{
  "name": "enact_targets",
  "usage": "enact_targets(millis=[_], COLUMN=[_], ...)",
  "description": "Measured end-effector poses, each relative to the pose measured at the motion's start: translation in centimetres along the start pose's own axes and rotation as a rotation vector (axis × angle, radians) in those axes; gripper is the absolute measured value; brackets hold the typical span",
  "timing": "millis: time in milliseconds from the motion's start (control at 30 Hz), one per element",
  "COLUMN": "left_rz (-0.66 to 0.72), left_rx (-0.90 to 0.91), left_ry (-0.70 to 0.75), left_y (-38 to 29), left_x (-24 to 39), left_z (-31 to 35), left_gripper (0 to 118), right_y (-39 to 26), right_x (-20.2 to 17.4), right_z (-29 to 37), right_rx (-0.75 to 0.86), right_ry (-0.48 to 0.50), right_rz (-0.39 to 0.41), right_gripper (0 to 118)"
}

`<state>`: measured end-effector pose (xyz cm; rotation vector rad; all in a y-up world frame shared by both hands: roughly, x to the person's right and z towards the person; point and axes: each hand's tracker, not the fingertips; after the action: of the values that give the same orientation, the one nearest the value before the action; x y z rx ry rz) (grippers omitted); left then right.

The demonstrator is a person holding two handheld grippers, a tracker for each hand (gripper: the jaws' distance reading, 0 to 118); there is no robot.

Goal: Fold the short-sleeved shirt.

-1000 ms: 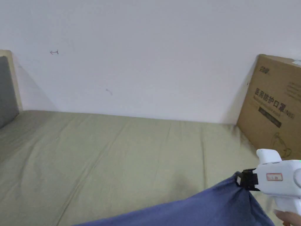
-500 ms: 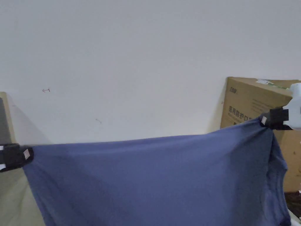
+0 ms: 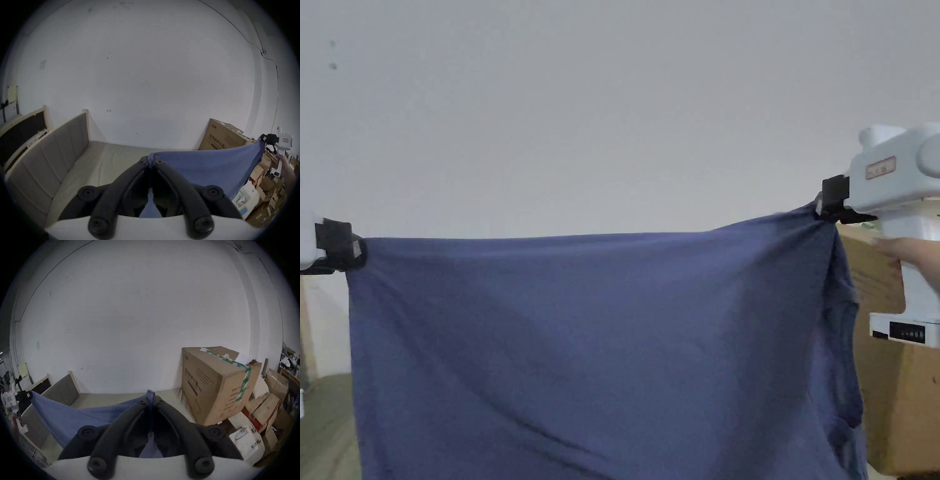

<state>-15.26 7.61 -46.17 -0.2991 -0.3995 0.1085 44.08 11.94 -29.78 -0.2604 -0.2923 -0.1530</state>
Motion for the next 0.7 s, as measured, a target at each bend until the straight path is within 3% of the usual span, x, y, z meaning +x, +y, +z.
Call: enact_targets(millis=[300,467,700], left_rz=[0.063,0.096,0.043], left_rx=[0.054,0.171,0.255], left_ry=[0.096,0.151,0.202], left_y=[2.3,2.6,1.9], left_x=[-1.6,-2.1,-2.4], left_z=[-8.0,-11.8,-15.1], left_gripper=[2,2,2], right_y=[1.8,2.0,1.8], right_x=[-2.4,-3.6,-5.7], right_z=[-9.5,-14.2,-17.5], right_rx=[0.084,0.134,0.260], right_ry=[-0.021,-0.030,-0.060], right_rz=[-0.031,-0.048,0.038], right_gripper=[2,2,2])
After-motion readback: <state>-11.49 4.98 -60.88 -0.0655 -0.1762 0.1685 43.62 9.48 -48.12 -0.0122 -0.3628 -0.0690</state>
